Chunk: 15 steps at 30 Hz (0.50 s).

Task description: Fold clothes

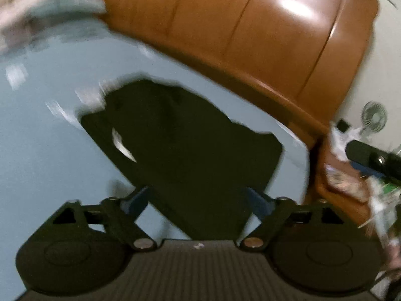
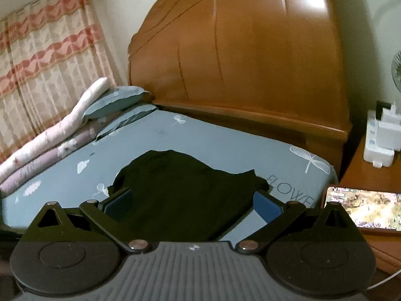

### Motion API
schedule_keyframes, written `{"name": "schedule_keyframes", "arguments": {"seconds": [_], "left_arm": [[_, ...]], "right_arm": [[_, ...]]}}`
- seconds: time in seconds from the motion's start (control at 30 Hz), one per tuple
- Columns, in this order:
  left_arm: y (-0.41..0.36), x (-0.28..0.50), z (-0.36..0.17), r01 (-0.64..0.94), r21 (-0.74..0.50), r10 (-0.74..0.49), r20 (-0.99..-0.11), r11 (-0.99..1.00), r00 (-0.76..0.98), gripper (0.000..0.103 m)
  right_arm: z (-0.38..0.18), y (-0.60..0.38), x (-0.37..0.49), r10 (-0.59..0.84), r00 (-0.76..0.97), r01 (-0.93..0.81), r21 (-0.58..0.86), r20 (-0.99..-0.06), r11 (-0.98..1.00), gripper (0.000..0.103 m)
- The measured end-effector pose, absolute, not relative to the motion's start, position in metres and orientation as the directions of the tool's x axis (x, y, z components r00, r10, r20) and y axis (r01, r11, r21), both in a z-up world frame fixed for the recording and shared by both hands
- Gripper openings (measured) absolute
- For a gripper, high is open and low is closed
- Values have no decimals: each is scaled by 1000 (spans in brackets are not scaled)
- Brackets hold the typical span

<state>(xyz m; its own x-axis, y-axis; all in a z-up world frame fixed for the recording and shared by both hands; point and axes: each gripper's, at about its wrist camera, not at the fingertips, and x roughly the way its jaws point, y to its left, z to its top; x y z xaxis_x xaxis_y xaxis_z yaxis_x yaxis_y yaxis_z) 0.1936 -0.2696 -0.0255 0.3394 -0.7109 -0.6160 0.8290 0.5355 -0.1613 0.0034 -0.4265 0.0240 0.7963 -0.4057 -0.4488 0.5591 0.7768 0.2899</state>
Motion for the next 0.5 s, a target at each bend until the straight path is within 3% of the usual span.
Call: {"name": "schedule_keyframes", "arguments": {"seconds": [0.07, 0.23, 0.5], "left_arm": [[-255, 180, -14, 825, -57, -702, -561, 562, 439, 102], [-225, 150, 0, 787, 110, -677, -447, 607, 585, 102], [-182, 142, -8, 770, -48, -688, -486, 637, 539, 102]], "right_arm": [[25, -418, 8, -410, 787, 562, 265, -461, 783, 103], [22, -395, 20, -428, 751, 573, 174, -503, 801, 103], [8, -358, 32, -452, 695, 569, 43, -559, 821, 103]]}}
